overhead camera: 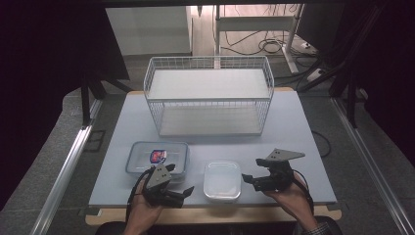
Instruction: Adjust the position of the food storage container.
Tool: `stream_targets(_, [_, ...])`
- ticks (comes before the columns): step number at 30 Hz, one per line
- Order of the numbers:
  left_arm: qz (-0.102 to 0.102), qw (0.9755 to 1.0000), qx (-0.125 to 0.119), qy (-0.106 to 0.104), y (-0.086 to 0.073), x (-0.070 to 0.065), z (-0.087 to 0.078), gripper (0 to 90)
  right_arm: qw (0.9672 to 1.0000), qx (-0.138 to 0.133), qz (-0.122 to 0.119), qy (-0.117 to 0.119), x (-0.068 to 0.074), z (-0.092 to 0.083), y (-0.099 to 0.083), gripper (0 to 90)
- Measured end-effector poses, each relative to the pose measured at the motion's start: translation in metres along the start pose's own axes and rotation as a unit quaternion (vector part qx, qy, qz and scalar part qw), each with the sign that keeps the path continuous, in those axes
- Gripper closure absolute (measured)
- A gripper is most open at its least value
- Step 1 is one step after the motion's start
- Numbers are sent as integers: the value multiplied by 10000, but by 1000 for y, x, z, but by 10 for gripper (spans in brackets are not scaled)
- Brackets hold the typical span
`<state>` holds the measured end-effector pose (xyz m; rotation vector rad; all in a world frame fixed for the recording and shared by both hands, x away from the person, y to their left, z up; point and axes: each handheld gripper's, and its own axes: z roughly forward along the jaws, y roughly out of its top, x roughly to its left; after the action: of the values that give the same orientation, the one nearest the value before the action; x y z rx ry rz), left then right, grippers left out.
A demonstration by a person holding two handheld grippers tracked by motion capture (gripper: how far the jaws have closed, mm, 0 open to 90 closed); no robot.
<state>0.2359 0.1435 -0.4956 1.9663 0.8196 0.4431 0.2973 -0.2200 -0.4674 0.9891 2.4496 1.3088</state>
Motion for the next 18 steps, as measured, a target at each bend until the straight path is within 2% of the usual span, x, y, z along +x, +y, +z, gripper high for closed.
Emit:
stream_targets(2, [7, 10000, -5, 35, 0, 0, -1, 35, 10000, 16, -94, 2, 5, 2, 4, 290])
stream_targets(3, [6, 10000, -27, 51, 0, 1, -1, 35, 10000, 16, -94, 2, 5, 2, 4, 290])
stream_targets(4, [-5, 10000, -43, 49, 0, 1, -2, 35, 9999, 17, -129, -8, 8, 2, 6, 327])
stream_targets(7, [-34, 9999, -81, 56, 0, 2, -3, 35, 9998, 64, -151, 82, 15, 5, 13, 440])
stream_targets(8, [-52, 9999, -86, 61, 0, 3, -4, 36, 9995, 143, -203, 206, 18, 8, 17, 515])
stream_targets(9, [-59, 9999, -85, 70, 0, 3, -4, 36, 9995, 143, -203, 206, 18, 8, 17, 515])
stream_targets(14, [-90, 9998, -107, 121, -1, 6, -5, 35, 9964, 422, -466, 572, 34, 23, 24, 725])
stream_targets(18, [-115, 9997, -128, 166, -1, 8, -7, 35, 9931, 484, -681, 827, 49, 37, 30, 871])
